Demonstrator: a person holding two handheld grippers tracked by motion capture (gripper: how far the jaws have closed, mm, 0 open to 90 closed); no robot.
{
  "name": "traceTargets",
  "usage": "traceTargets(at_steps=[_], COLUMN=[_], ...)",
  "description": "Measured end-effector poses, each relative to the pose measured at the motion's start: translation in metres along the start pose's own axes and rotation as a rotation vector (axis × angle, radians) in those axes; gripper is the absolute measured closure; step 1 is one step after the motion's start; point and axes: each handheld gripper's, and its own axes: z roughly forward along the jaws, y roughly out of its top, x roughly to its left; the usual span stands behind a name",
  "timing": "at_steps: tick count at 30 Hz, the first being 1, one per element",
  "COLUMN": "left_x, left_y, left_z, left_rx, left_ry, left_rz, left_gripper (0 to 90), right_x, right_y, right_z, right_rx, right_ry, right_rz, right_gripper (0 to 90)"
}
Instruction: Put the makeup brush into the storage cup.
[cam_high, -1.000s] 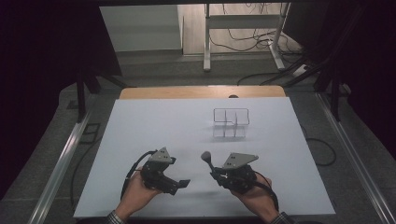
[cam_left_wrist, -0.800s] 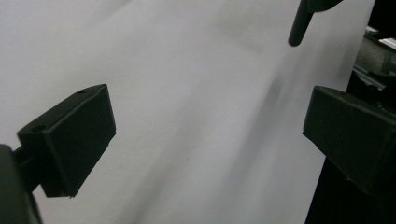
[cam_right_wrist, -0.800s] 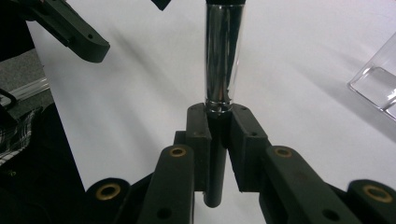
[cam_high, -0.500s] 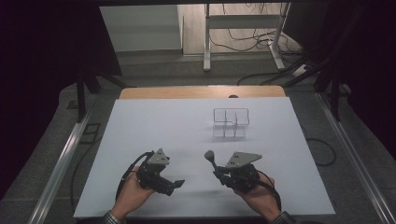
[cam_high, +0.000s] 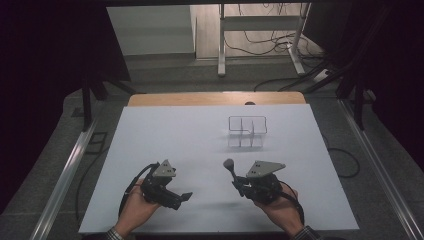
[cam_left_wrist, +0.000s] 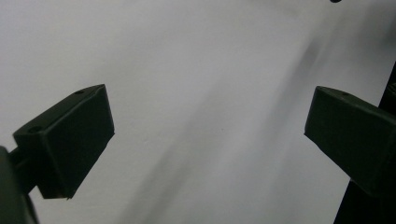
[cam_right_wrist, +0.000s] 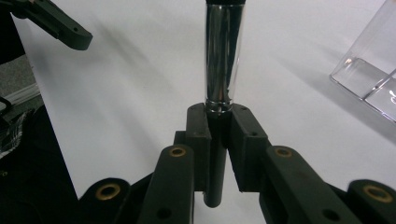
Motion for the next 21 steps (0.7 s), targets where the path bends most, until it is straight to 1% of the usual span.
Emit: traceTargets(at_steps=[4,6,9,13,17,21], left_x=[0.001,0.001,0.002,0.002,0.003,0.004], left_y=[-0.003,-0.004,-0.005,-0.009,-0.013,-0.016], left_z=[-0.001,-0.002,-0.003,-0.008,-0.012,-0.016], left_rx=[0.004,0.001,-0.005,-0.025,-0.028,-0.036], left_ry=[0.018,0.021,0.025,0.036,0.051,0.058], left_rz=[0.004,0.002,-0.002,-0.002,-0.002,-0.01], left_gripper=[1.6,1.5,1.4,1.3,1.3,1.2], right_x=[-0.002,-0.003,-0.005,-0.009,-0.012,-0.014], right_y=[-0.001,-0.001,-0.001,-0.001,0.0,-0.001], right_z=[-0.002,-0.003,-0.004,-0.006,-0.008,-0.008], right_rx=[-0.001,-0.006,-0.008,-0.014,-0.023,-0.03], right_ry=[-0.005,-0.007,-0.011,-0.02,-0.024,-0.023], right_rz=[0.004,0.006,0.008,0.015,0.026,0.037], right_gripper=[78.1,78.1,78.1,78.1,78.1,78.0])
